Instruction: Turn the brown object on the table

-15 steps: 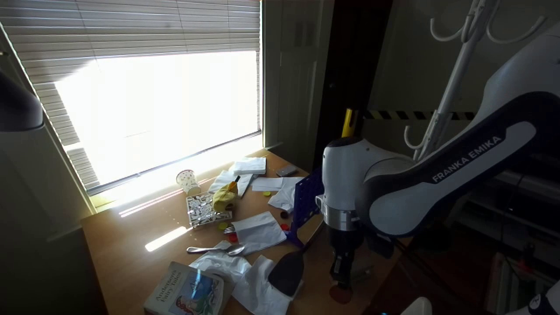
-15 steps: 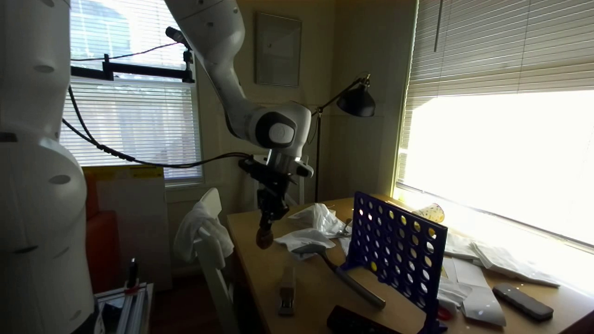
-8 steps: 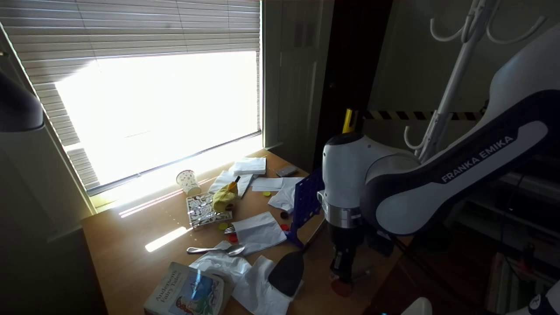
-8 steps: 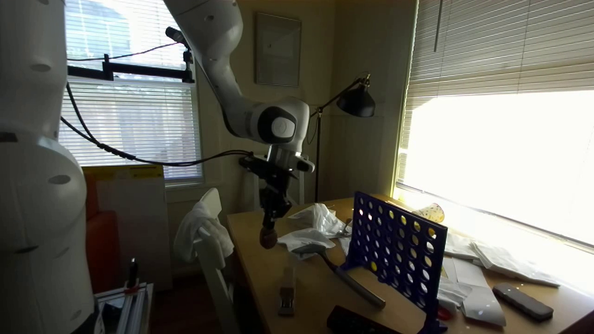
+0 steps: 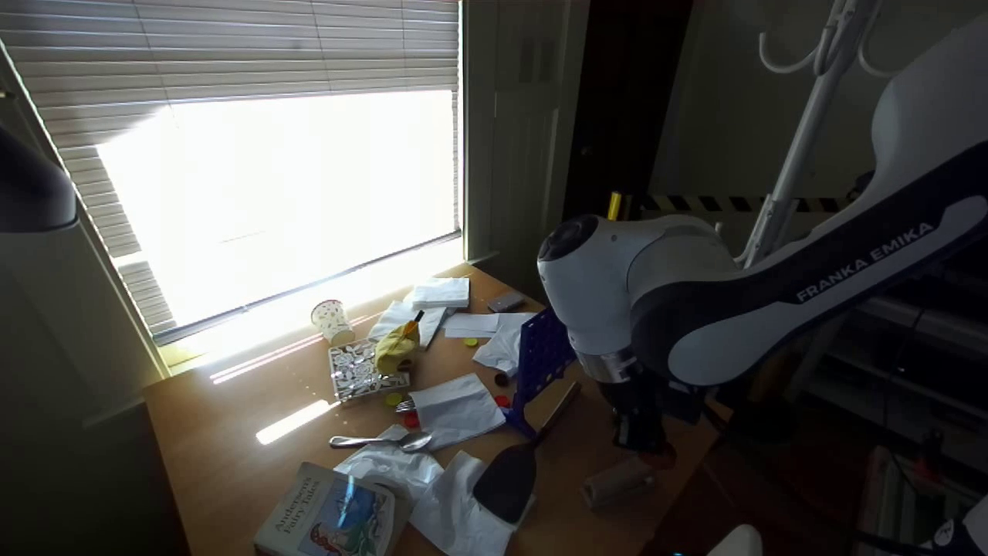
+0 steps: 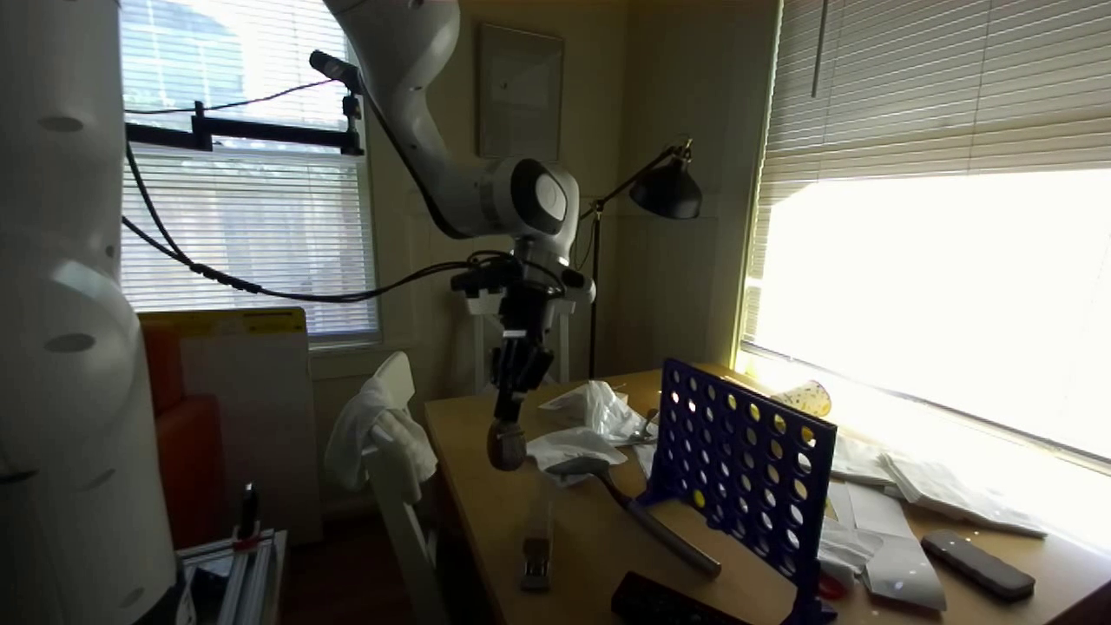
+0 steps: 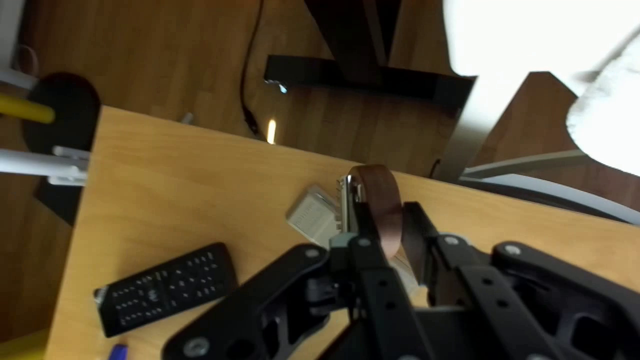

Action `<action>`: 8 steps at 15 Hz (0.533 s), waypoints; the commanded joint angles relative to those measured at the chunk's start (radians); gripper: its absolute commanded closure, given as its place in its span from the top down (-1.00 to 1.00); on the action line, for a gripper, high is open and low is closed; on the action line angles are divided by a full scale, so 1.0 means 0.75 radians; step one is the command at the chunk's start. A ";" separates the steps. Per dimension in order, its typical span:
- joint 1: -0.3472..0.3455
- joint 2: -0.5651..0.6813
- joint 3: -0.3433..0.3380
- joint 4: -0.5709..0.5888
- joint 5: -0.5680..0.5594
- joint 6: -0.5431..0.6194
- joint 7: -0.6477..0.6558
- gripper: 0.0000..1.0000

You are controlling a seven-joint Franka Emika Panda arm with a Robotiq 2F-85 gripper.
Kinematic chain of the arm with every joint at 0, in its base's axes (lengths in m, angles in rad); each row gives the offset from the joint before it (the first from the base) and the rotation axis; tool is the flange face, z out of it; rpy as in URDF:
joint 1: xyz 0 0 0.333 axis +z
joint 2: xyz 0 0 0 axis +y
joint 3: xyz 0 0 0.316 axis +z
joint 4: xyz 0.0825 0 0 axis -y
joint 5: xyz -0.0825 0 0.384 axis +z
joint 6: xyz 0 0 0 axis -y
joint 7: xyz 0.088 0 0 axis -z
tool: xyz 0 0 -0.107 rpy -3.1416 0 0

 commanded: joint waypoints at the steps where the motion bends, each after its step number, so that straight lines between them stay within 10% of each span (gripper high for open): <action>1: -0.039 0.011 0.048 0.062 -0.162 -0.227 0.166 -0.90; 8: -0.099 0.115 0.025 0.084 -0.665 -0.263 0.312 -0.90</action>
